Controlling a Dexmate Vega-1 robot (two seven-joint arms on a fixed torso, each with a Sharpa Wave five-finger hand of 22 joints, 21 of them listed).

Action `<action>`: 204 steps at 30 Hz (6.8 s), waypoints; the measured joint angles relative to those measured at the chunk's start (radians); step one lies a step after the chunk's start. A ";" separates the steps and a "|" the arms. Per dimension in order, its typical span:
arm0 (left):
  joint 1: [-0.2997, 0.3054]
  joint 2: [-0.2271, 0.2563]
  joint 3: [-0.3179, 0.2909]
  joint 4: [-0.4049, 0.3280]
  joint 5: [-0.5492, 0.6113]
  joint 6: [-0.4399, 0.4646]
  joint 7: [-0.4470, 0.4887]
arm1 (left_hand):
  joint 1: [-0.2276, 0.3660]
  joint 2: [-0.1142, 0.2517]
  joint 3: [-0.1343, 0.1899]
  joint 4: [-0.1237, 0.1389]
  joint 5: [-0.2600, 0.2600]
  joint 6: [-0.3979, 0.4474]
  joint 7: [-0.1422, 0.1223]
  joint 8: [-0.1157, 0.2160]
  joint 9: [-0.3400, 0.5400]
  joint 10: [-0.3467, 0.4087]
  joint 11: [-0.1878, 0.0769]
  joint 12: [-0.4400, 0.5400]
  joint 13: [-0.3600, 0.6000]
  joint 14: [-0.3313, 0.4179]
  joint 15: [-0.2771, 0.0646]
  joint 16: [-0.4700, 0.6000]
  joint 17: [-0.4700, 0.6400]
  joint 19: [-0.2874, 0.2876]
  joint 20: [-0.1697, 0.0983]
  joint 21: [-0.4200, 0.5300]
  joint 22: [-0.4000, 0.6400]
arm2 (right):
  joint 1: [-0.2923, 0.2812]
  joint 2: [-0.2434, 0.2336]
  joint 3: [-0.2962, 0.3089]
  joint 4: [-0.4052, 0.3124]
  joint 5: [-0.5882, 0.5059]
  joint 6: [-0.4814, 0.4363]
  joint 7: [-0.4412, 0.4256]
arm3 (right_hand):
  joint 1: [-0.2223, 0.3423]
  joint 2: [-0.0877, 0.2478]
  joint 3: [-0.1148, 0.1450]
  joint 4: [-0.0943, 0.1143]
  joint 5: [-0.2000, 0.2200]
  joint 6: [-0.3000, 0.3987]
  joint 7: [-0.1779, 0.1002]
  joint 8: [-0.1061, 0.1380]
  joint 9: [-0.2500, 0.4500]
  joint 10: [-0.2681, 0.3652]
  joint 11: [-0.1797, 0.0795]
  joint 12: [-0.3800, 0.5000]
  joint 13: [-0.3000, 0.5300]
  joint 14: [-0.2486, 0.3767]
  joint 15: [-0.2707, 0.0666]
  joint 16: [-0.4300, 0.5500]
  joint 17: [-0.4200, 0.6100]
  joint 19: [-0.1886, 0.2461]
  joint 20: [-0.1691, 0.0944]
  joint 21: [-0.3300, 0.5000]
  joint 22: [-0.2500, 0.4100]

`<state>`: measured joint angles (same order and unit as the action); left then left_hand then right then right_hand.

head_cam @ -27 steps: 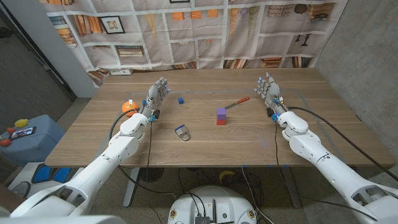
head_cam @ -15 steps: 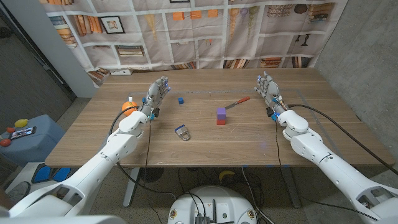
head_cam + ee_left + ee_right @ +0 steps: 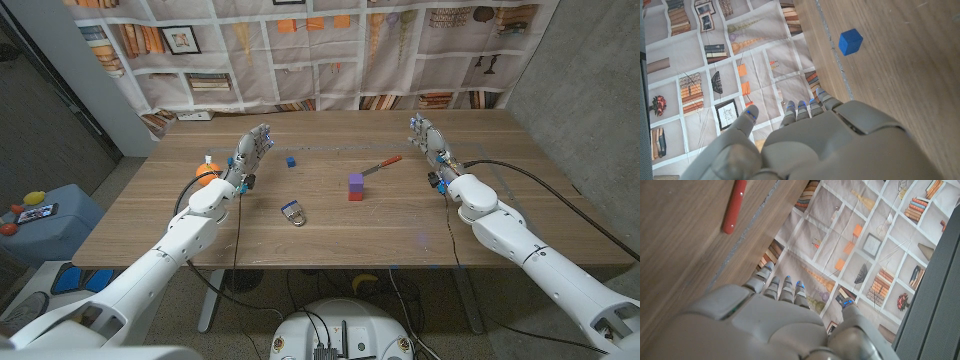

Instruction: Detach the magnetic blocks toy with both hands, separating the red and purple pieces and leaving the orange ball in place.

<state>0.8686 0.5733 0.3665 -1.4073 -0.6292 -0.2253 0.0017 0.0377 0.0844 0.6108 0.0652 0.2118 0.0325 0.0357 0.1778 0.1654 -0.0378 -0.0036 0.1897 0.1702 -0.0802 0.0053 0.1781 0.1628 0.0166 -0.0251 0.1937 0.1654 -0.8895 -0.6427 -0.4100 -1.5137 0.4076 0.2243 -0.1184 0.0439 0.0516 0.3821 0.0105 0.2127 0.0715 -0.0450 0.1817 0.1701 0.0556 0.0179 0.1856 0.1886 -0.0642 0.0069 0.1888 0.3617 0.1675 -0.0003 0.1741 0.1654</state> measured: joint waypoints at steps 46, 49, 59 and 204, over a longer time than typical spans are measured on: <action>0.048 0.018 -0.034 -0.061 0.024 -0.017 0.081 | 0.022 0.004 0.026 -0.039 0.000 0.031 -0.005 0.004 0.000 0.033 -0.003 0.000 0.000 0.034 -0.009 0.000 0.000 0.025 0.000 0.000 0.000 | -0.052 -0.288 -0.059 -0.494 -0.468 -0.443 -0.047 | 0.048 -0.048 -0.006 -0.082 -0.007 -0.013 -0.020 0.000 0.005 -0.033 -0.015 0.000 0.000 -0.026 0.008 0.000 -0.049 -0.077 -0.005 0.000 -0.003; 0.053 0.018 -0.036 -0.066 0.024 -0.014 0.086 | 0.023 0.004 0.029 -0.042 0.000 0.030 -0.005 0.004 0.000 0.039 -0.007 0.000 0.000 0.036 -0.011 0.000 0.000 0.028 -0.002 0.000 0.000 | -0.052 -0.304 -0.064 -0.521 -0.498 -0.475 -0.028 | 0.069 -0.053 -0.007 -0.097 -0.007 -0.019 -0.025 0.000 0.008 -0.049 -0.016 0.000 0.000 -0.038 0.016 0.000 -0.055 -0.084 0.002 0.000 -0.003; 0.061 0.019 -0.039 -0.078 0.025 -0.010 0.095 | 0.028 0.009 0.034 -0.046 0.000 0.033 -0.008 0.004 0.000 0.039 -0.007 0.000 0.000 0.036 -0.011 0.000 0.000 0.029 -0.003 0.000 0.000 | -0.024 -0.360 -0.092 -0.611 -0.560 -0.556 0.042 | 0.128 -0.062 0.013 -0.148 -0.015 -0.050 -0.038 0.000 0.012 -0.096 -0.005 -0.005 0.000 -0.075 0.043 0.000 -0.073 -0.104 0.022 0.000 0.000; 0.005 -0.028 0.010 -0.002 0.010 0.009 0.044 | 0.027 0.009 0.077 -0.064 -0.009 0.068 -0.014 0.003 0.004 0.063 -0.009 0.000 -0.001 0.061 -0.011 0.000 0.002 0.052 0.005 0.000 0.000 | 0.223 0.051 -0.447 -0.529 -1.678 -0.841 1.047 | 0.667 -0.125 0.151 -0.191 0.031 0.224 -0.056 0.316 0.139 -0.163 0.080 0.046 0.023 -0.055 0.134 0.063 -0.111 -0.039 0.116 0.023 0.000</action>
<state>0.8735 0.5451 0.3768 -1.4093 -0.6196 -0.2162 0.0460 0.0651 0.0936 0.6878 0.0008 0.2030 0.1003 0.0214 0.1812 0.1698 0.0248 -0.0124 0.1897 0.1696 -0.0195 -0.0053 0.1780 0.1650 0.0683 -0.0198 0.1936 0.1651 -0.6662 -0.5915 -0.8572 -2.0431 -1.2706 -0.6172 0.9285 0.7114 -0.0729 0.5332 -0.1808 0.2437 0.2953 -0.1009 0.4978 0.3090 -0.1069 0.0983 0.2311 0.2116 -0.1192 0.1413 0.2516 0.2503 0.1287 0.1152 0.1966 0.1650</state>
